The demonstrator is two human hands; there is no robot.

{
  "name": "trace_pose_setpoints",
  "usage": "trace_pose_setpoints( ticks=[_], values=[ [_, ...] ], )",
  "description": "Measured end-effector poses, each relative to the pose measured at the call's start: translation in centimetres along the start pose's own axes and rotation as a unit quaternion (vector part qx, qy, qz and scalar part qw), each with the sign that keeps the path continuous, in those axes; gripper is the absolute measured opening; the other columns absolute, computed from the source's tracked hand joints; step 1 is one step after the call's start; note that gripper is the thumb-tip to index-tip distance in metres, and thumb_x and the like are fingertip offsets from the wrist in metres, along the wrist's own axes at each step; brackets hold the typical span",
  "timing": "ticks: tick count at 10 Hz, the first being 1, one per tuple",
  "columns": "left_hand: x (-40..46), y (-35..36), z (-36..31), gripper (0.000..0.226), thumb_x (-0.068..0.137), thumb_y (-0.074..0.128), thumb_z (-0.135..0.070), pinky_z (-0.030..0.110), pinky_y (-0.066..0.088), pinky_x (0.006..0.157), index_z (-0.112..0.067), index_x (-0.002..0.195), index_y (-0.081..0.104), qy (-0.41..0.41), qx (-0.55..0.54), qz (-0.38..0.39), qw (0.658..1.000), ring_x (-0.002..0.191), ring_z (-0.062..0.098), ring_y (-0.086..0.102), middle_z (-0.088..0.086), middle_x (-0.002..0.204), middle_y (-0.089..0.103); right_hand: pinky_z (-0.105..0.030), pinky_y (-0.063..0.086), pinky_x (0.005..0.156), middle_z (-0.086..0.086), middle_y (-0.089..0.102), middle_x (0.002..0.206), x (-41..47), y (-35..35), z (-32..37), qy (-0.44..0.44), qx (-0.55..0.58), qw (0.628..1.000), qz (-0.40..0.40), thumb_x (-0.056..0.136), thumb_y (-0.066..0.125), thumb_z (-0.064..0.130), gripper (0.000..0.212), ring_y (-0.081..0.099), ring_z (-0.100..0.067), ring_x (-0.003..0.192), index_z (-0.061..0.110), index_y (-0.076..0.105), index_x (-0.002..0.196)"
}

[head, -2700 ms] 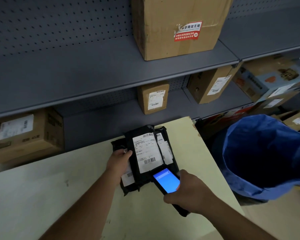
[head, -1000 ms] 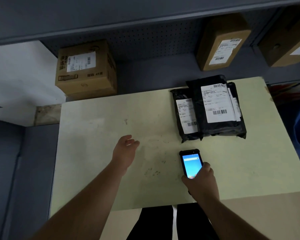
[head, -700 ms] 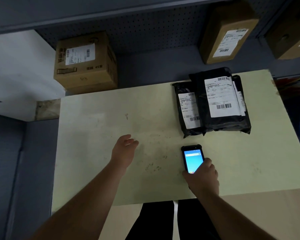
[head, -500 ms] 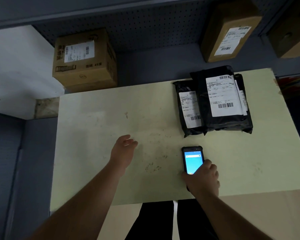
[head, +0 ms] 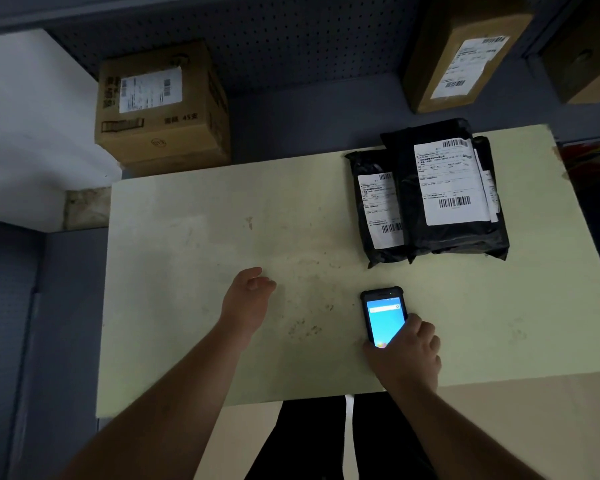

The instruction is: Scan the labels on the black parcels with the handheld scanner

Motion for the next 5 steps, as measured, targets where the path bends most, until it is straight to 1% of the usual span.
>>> trace_pose_setpoints(
  ticks=[1, 2, 3, 4, 5],
  values=[
    [-0.4, 0.5, 0.1, 0.045, 0.095, 0.071, -0.022, 0.033, 0.049, 0.103, -0.021, 0.139, 0.063, 0.000, 0.007, 0.003, 1.000, 0.118, 0.026, 0.066, 0.001, 0.121, 0.070, -0.048, 0.048, 0.103, -0.011, 0.050, 0.139, -0.1, -0.2, 0.0, -0.008, -0.009, 1.000, 0.001, 0.076, 0.081, 0.055, 0.091, 0.051, -0.034, 0.126, 0.013, 0.039, 0.144],
    [-0.7, 0.8, -0.2, 0.047, 0.096, 0.070, -0.023, 0.033, 0.048, 0.104, -0.022, 0.142, 0.061, 0.000, 0.015, 0.012, 1.000, 0.121, 0.025, 0.064, 0.001, 0.125, 0.068, -0.047, 0.047, 0.106, -0.010, 0.050, 0.142, 0.1, -1.0, 0.3, -0.020, -0.008, 1.000, 0.003, 0.078, 0.078, 0.061, 0.093, 0.052, -0.032, 0.129, 0.014, 0.037, 0.148],
    [-1.1, 1.2, -0.6, 0.045, 0.096, 0.069, -0.021, 0.030, 0.047, 0.093, -0.022, 0.141, 0.061, 0.005, 0.019, 0.020, 1.000, 0.122, 0.024, 0.066, 0.003, 0.129, 0.071, -0.047, 0.046, 0.109, -0.010, 0.049, 0.148, 0.2, -1.9, 0.6, -0.031, -0.011, 0.999, 0.002, 0.082, 0.073, 0.065, 0.094, 0.051, -0.032, 0.134, 0.015, 0.034, 0.152],
    [-1.6, 1.2, -1.6, 0.045, 0.096, 0.069, -0.019, 0.028, 0.046, 0.089, -0.021, 0.140, 0.061, 0.015, 0.036, 0.025, 0.999, 0.117, 0.022, 0.067, 0.002, 0.129, 0.072, -0.047, 0.045, 0.110, -0.010, 0.049, 0.149, 0.0, -3.6, 1.5, -0.047, -0.007, 0.999, -0.014, 0.089, 0.066, 0.065, 0.087, 0.051, -0.031, 0.135, 0.015, 0.036, 0.153],
    [-2.1, 1.1, -2.7, 0.045, 0.095, 0.070, -0.018, 0.027, 0.047, 0.083, -0.022, 0.139, 0.061, 0.025, 0.028, 0.021, 0.999, 0.109, 0.020, 0.066, 0.001, 0.126, 0.072, -0.047, 0.044, 0.109, -0.010, 0.052, 0.145, -0.1, -4.9, 2.9, -0.073, 0.015, 0.997, -0.036, 0.094, 0.064, 0.059, 0.076, 0.051, -0.032, 0.131, 0.015, 0.042, 0.151]
  ],
)
Point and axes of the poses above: each hand's wrist, its own x-axis towards the middle knuckle, its own y-axis out of the palm, z = x × y, the point moved 7 cm from there along x, towards the middle knuckle
